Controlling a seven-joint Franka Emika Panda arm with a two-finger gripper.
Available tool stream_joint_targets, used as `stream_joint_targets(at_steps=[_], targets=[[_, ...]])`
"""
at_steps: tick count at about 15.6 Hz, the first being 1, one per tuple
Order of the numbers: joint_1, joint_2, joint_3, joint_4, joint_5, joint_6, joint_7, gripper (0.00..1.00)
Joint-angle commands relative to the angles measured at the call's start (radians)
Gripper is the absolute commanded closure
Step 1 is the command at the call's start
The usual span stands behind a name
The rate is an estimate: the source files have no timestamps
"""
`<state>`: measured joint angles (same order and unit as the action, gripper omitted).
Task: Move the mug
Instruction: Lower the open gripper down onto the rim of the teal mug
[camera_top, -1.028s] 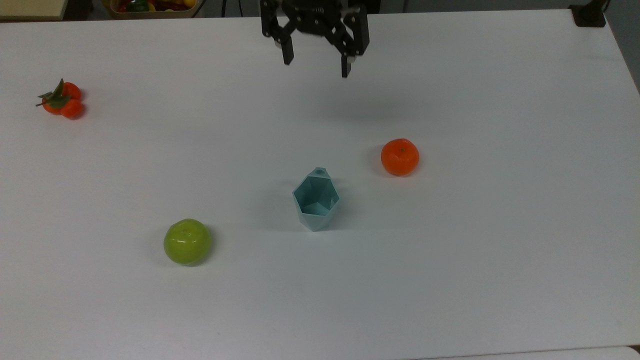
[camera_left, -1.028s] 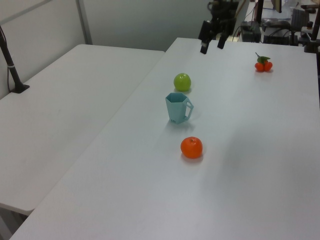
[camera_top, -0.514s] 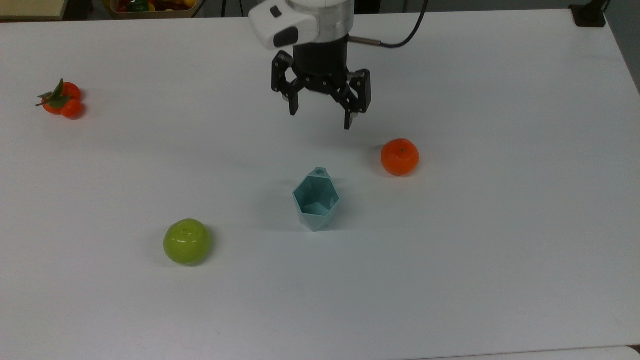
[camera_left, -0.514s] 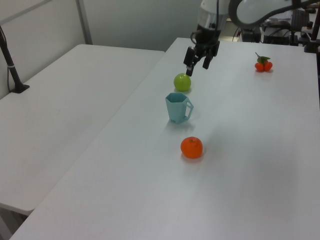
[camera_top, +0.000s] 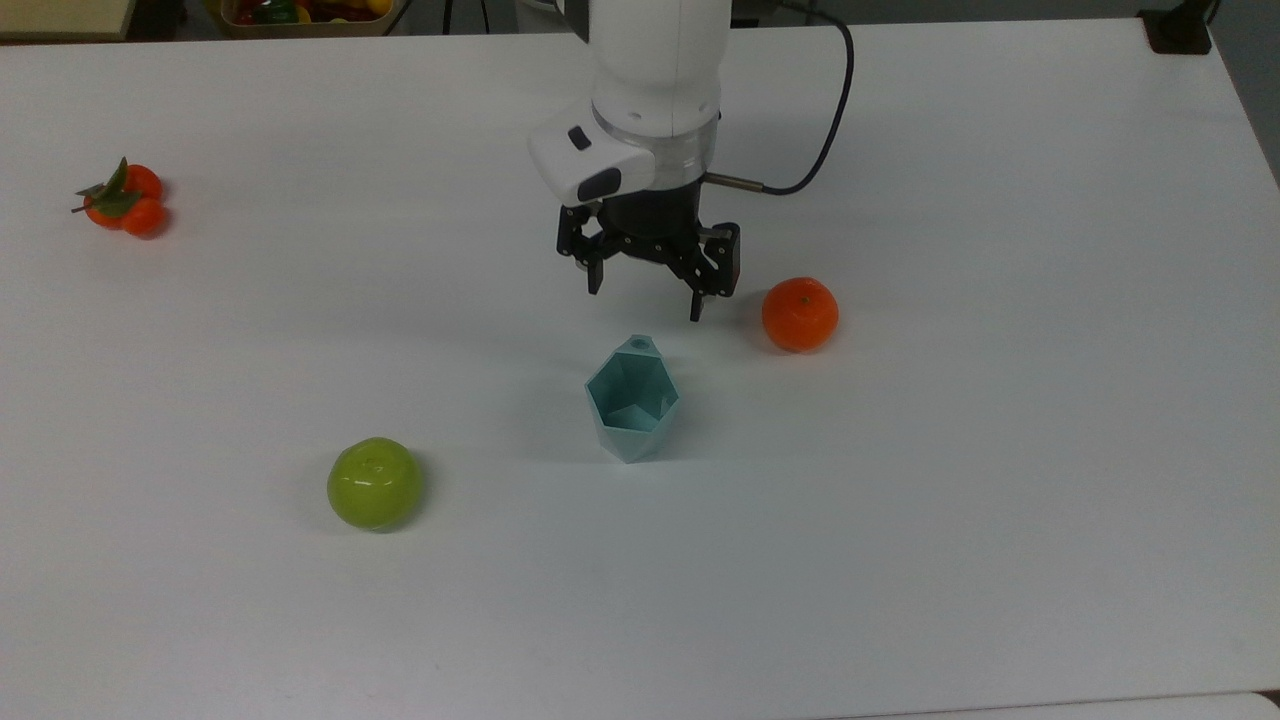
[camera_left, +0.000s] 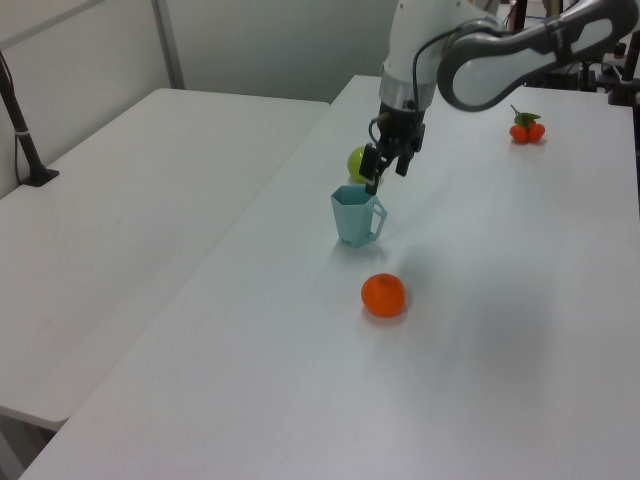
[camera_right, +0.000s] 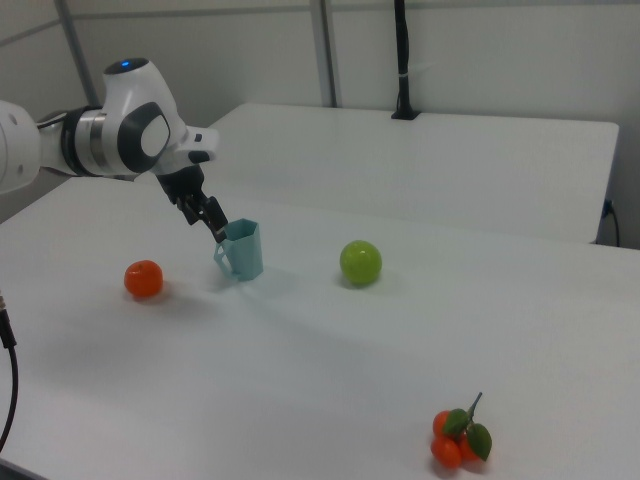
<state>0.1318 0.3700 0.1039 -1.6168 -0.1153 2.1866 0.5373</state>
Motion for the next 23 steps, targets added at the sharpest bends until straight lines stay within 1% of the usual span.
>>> stream_joint_targets(at_steps=[1, 4, 9, 11, 13, 15, 18, 19, 21, 23], targets=[[0.017, 0.012, -0.007, -0.028, -0.049, 0.039, 0.026, 0.0], [0.02, 0.038, -0.006, -0.029, -0.07, 0.041, 0.024, 0.0], [0.019, 0.075, -0.007, -0.041, -0.107, 0.087, 0.026, 0.0], [0.019, 0.09, -0.006, -0.041, -0.11, 0.105, 0.026, 0.0], [0.019, 0.102, -0.007, -0.043, -0.115, 0.127, 0.026, 0.02], [0.017, 0.11, -0.007, -0.048, -0.147, 0.14, 0.032, 0.04], [0.017, 0.118, -0.007, -0.06, -0.168, 0.166, 0.052, 0.14], [0.017, 0.119, -0.007, -0.061, -0.175, 0.177, 0.052, 0.2], [0.017, 0.125, -0.007, -0.061, -0.181, 0.179, 0.052, 0.39], [0.017, 0.129, -0.007, -0.061, -0.181, 0.2, 0.053, 0.52]])
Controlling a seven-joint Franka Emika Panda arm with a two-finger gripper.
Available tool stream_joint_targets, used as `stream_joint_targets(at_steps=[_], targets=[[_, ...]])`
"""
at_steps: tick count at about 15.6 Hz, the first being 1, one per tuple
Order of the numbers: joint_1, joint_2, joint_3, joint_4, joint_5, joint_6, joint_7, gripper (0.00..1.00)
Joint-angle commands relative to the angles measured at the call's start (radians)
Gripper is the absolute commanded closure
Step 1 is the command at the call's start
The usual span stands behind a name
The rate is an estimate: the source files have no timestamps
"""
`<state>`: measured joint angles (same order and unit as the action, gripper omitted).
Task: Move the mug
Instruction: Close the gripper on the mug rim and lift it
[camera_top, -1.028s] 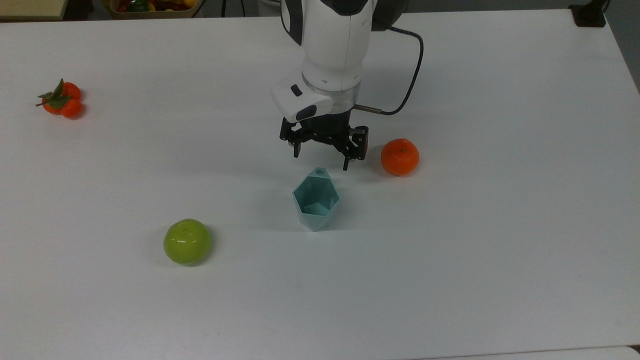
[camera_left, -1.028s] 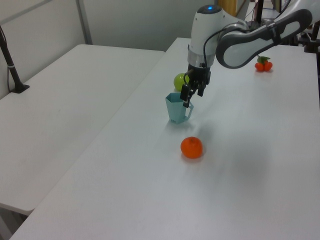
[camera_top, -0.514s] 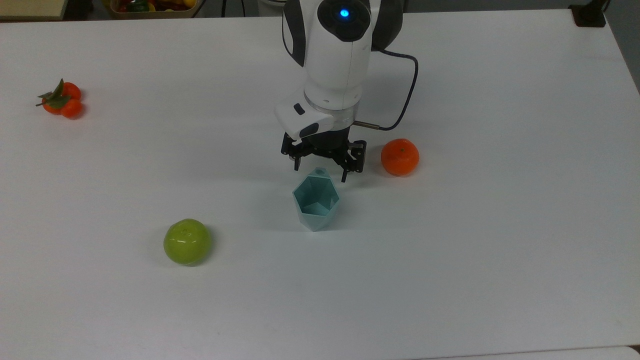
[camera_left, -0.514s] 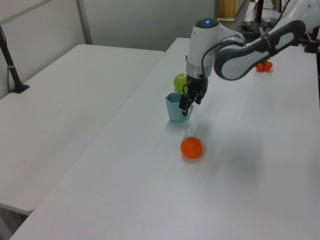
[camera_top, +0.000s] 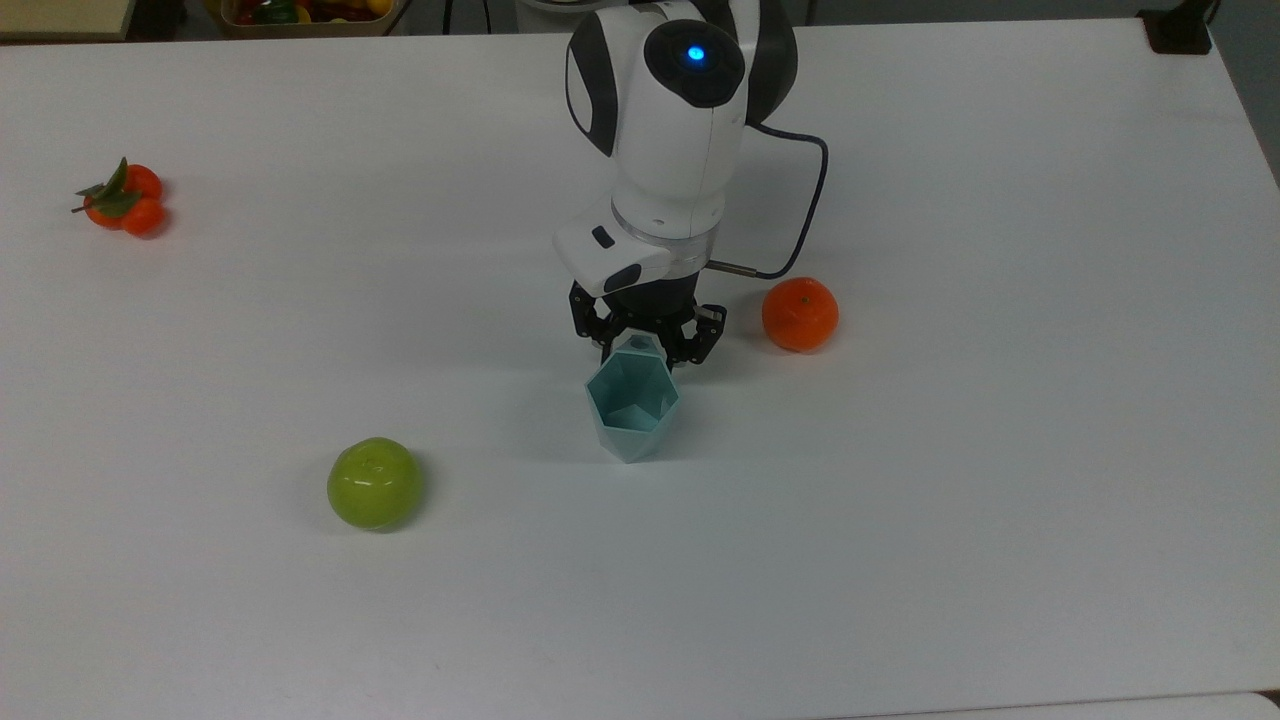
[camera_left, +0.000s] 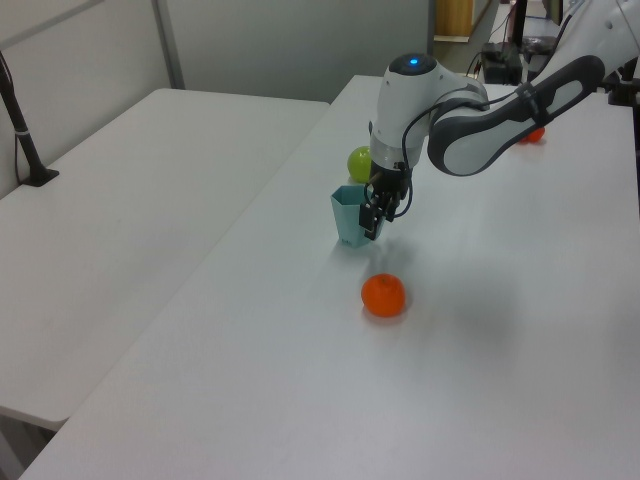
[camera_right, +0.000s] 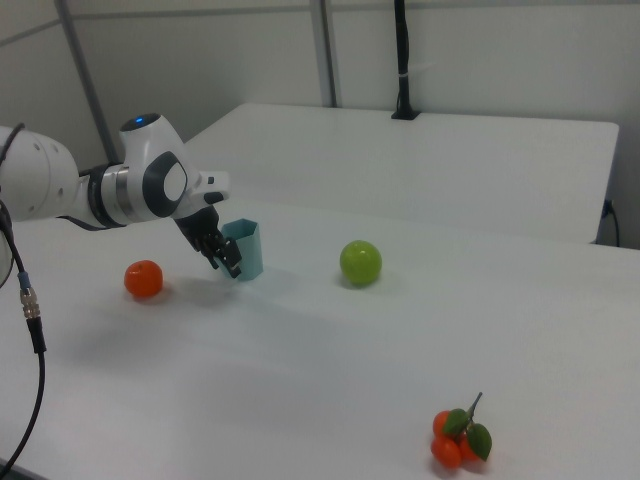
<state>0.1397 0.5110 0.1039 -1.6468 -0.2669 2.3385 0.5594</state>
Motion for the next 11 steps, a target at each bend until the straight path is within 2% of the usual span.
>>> stream_joint_targets(at_steps=[1, 3, 6, 7, 11], targets=[[0.009, -0.012, -0.007, -0.031, -0.029, 0.05, 0.031, 0.56], [0.009, -0.012, -0.007, -0.033, -0.029, 0.05, 0.03, 0.67], [0.011, -0.012, -0.007, -0.034, -0.037, 0.051, 0.027, 0.97], [0.011, -0.012, -0.007, -0.034, -0.044, 0.051, 0.027, 1.0], [0.011, -0.014, -0.007, -0.045, -0.051, 0.051, 0.027, 1.0]])
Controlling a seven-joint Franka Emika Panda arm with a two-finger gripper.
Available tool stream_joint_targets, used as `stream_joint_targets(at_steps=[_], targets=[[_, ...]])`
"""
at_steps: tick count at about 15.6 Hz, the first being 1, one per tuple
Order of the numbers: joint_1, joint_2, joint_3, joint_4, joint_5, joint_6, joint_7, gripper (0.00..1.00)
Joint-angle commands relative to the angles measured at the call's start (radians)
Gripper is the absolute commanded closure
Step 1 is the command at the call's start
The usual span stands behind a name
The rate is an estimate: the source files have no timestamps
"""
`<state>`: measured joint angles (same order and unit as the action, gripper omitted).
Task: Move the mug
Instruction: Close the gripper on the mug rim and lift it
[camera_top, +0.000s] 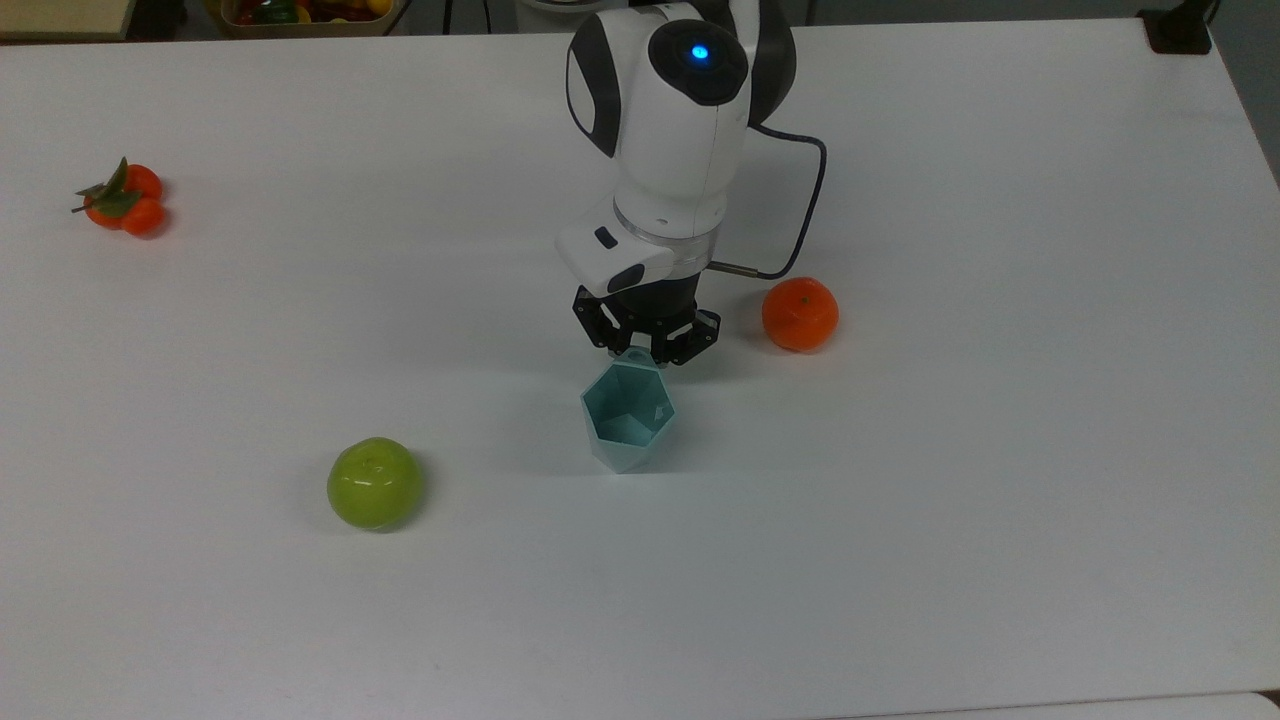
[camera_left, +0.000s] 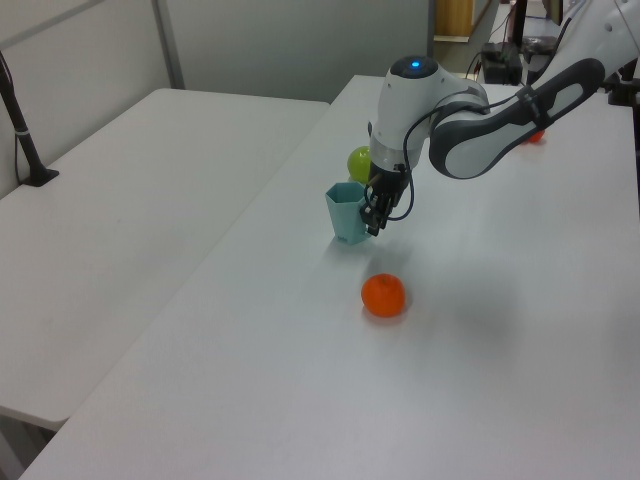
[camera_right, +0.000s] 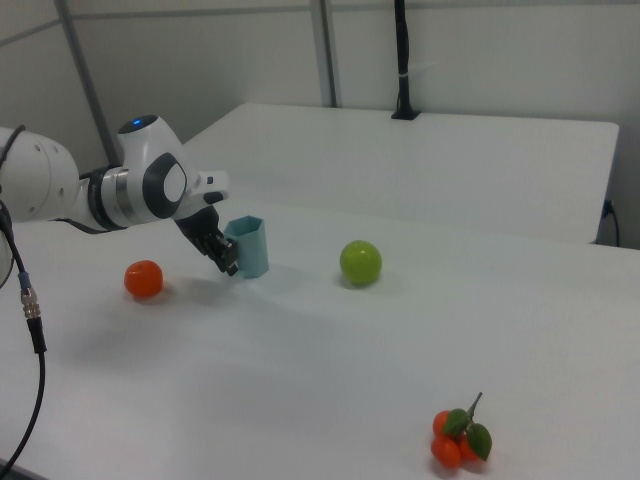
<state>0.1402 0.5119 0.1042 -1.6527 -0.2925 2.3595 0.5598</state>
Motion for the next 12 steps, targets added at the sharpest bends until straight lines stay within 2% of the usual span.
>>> stream_joint_targets(at_steps=[1, 12], targets=[[0.01, -0.016, -0.008, -0.039, -0.025, 0.03, 0.026, 1.0], [0.004, -0.099, -0.006, -0.038, -0.007, 0.014, 0.032, 1.0]])
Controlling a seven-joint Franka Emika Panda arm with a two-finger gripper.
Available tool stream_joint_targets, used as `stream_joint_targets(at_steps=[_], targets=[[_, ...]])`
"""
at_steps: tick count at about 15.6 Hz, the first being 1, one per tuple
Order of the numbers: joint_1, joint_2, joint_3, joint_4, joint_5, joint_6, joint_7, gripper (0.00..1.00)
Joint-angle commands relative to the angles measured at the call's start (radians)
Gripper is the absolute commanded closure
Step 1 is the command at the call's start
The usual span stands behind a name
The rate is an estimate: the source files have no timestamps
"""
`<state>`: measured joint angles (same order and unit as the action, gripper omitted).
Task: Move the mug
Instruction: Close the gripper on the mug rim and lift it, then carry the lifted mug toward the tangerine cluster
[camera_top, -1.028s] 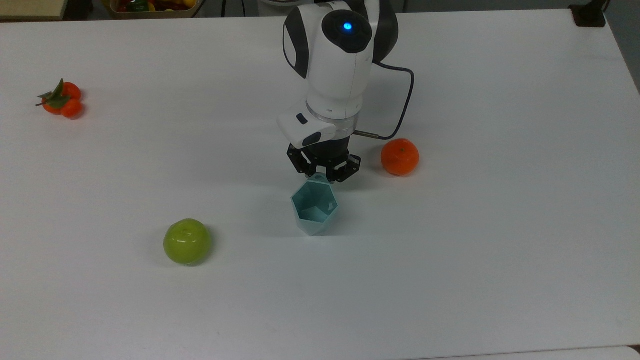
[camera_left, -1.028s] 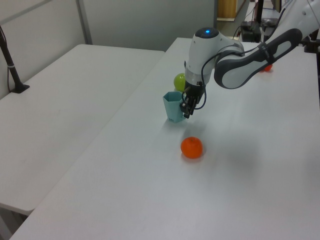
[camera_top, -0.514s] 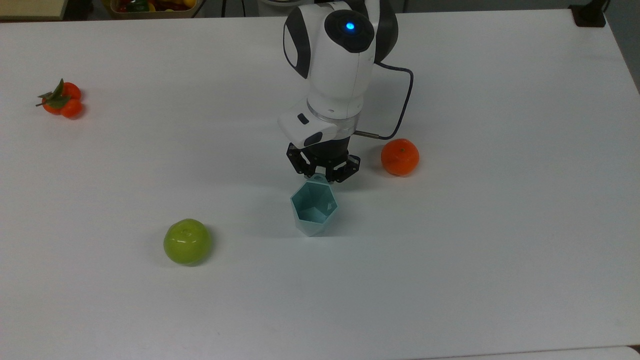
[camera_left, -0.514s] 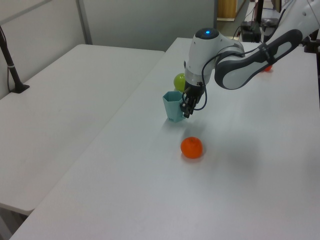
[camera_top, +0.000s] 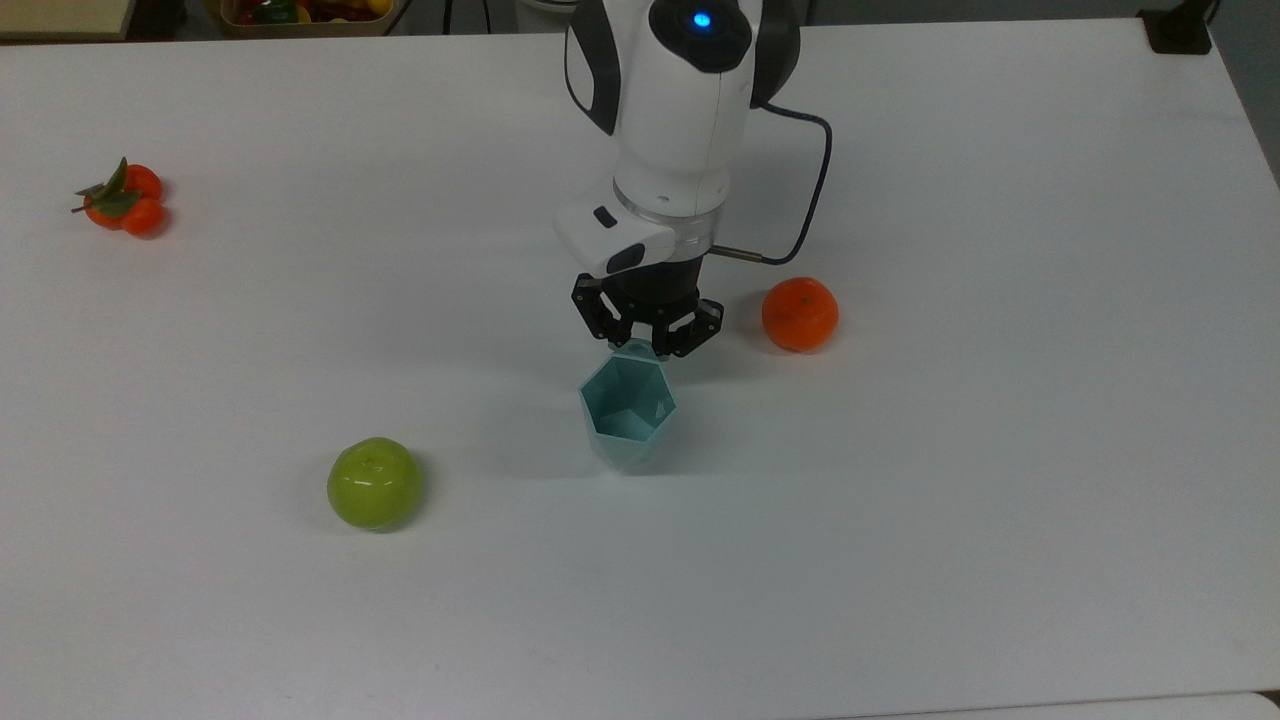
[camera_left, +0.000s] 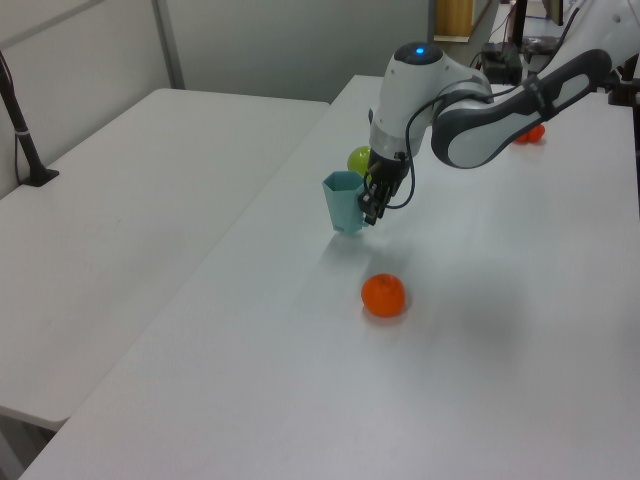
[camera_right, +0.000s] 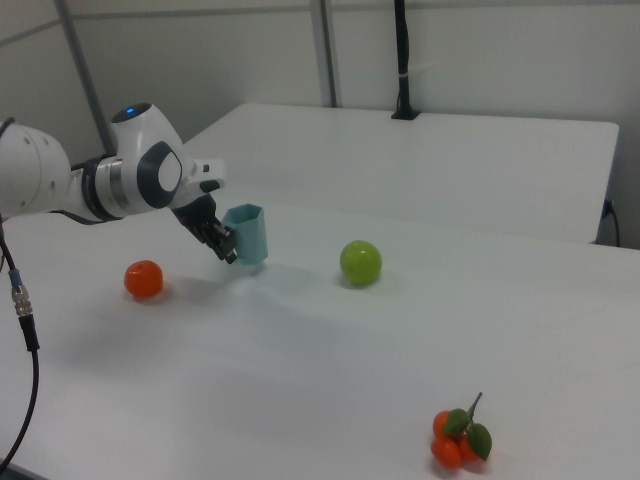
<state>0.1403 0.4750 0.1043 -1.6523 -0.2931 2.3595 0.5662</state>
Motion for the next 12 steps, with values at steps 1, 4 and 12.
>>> stream_joint_targets(at_steps=[1, 4, 12], targets=[[0.002, -0.075, -0.006, -0.04, -0.003, 0.012, 0.026, 1.0], [-0.005, -0.113, -0.006, -0.038, 0.017, -0.009, 0.021, 1.0], [-0.033, -0.261, -0.006, -0.038, 0.188, -0.208, -0.176, 1.0]])
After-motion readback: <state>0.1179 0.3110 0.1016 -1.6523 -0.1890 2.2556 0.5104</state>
